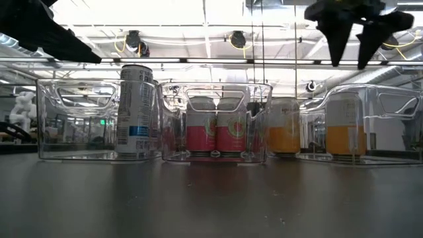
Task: Sort soda cans
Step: Adjust the right orange soda can in the right transparent bin
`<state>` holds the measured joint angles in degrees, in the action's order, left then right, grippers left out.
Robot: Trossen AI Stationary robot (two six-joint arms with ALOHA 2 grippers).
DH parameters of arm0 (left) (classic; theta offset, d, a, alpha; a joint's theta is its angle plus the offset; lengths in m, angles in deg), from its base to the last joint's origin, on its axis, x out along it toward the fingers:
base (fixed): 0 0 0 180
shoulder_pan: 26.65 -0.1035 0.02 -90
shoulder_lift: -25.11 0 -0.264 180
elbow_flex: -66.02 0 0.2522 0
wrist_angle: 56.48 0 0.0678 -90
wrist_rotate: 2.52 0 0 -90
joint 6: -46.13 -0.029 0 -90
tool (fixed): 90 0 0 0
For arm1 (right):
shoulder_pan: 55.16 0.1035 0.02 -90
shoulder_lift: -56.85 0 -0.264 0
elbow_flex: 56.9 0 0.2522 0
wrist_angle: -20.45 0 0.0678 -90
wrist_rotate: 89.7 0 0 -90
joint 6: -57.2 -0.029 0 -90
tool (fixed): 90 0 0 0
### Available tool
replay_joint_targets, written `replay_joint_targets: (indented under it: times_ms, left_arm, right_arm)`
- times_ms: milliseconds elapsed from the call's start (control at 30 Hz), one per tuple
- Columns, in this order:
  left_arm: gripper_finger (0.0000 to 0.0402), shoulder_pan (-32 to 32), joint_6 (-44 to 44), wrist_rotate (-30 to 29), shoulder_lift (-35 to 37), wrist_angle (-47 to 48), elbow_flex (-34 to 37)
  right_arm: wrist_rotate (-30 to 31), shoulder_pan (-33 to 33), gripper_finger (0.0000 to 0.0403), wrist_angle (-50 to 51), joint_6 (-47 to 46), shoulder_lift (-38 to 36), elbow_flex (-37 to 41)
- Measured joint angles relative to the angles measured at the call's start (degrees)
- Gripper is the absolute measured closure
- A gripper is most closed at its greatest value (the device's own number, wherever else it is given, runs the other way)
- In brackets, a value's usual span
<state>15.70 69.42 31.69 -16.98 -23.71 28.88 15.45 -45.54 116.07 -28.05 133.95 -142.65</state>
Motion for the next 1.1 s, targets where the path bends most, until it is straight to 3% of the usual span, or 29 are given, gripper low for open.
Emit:
replay_joint_targets:
  times_ms: [267,633,833,1100]
  left_arm:
    - [0.0015,0.0,0.1,0.0,0.0,0.0,0.0]
    - [0.0015,0.0,0.1,0.0,0.0,0.0,0.0]
    - [0.0015,0.0,0.2,0.0,0.0,0.0,0.0]
    - [0.0015,0.0,0.3,0.0,0.0,0.0,0.0]
  right_arm:
    - [-0.5,5.2,0.0184,-11.2,-5.3,0.0,10.4]
    - [-1.6,5.1,0.0318,-15.3,-6.2,0.0,19.0]
    - [1.3,4.5,0.0392,-24.0,-3.2,0.0,25.4]
    - [2.9,1.8,0.0397,-30.6,-1.4,0.0,30.8]
